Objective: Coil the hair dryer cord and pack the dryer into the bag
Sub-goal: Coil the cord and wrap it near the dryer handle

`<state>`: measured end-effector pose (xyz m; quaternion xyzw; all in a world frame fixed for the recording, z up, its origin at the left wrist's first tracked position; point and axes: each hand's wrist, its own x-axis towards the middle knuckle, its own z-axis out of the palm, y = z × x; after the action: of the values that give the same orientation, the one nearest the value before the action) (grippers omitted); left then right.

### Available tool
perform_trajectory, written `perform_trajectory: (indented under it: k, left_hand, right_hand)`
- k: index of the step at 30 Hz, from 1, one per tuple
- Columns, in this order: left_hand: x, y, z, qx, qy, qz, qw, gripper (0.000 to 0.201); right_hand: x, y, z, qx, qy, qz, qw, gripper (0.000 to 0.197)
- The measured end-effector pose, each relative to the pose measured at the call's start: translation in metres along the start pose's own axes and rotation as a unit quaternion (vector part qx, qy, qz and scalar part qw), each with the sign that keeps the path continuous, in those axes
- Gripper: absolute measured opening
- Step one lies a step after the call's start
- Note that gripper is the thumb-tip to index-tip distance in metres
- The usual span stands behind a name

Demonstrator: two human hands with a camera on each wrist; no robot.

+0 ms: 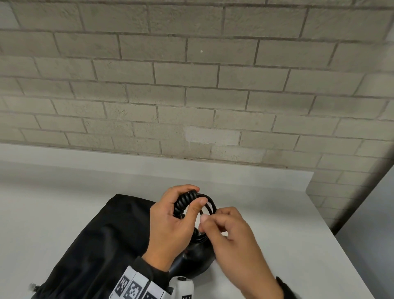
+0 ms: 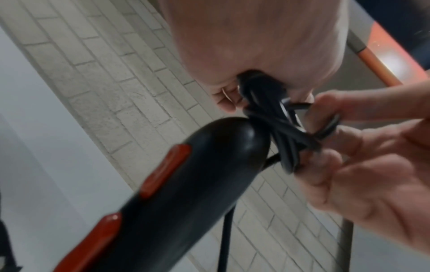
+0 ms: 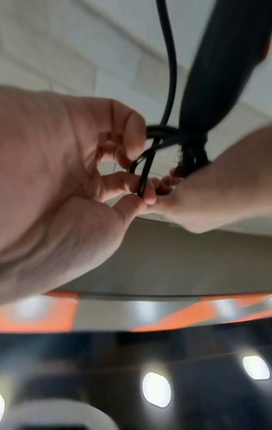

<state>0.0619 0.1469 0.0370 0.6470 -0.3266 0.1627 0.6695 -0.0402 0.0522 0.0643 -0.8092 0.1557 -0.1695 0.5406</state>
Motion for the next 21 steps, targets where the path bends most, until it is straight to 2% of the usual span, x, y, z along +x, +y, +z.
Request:
perform_trajectory:
  k: [3, 5, 6, 8, 11, 13, 15, 17, 19, 21]
  left_hand:
    - [-0.001, -0.004, -0.001, 0.027, -0.012, 0.026, 0.999, 0.027]
    - [0.0, -0.003, 0.0, 0.038, -0.011, 0.033, 0.999, 0.025]
    - [0.001, -0.004, 0.0, 0.042, -0.006, 0.034, 0.999, 0.023]
    - [0.002, -0.005, 0.0, 0.038, 0.006, 0.028, 0.999, 0.023]
    - [0.003, -0.007, 0.0, 0.023, 0.002, 0.022, 0.999, 0.026]
    - [0.002, -0.007, 0.001, 0.011, -0.009, 0.027, 1.0, 0.029]
    - [0.001, -0.006, 0.002, 0.02, -0.016, 0.057, 0.998, 0.031]
    - [0.002, -0.007, 0.002, 0.044, -0.019, 0.095, 0.994, 0.027]
    - [0.003, -0.009, 0.003, 0.057, -0.017, 0.104, 0.993, 0.024]
    - [0.004, -0.01, 0.003, 0.061, -0.016, 0.104, 0.993, 0.025]
  right_hand:
    - [0.001, -0.007, -0.015, 0.165, -0.072, 0.068, 0.981, 0.044]
    - [-0.001, -0.004, -0.021, 0.16, -0.097, 0.056, 0.981, 0.044]
    - [-0.004, -0.002, -0.021, 0.136, -0.093, 0.031, 0.986, 0.032]
    - [-0.009, 0.003, -0.015, 0.067, -0.042, -0.035, 0.996, 0.005]
    - [-0.013, 0.016, -0.002, -0.038, 0.075, -0.123, 0.989, 0.011]
    - [-0.015, 0.021, 0.004, -0.078, 0.113, -0.157, 0.978, 0.018]
    - [-0.017, 0.025, 0.008, -0.08, 0.132, -0.164, 0.974, 0.017]
    - [-0.019, 0.02, 0.006, -0.035, 0.13, -0.132, 0.982, 0.015]
    - [-0.019, 0.014, -0.002, 0.069, 0.071, -0.046, 0.994, 0.019]
    - [-0.017, 0.009, -0.011, 0.173, 0.007, 0.026, 0.985, 0.018]
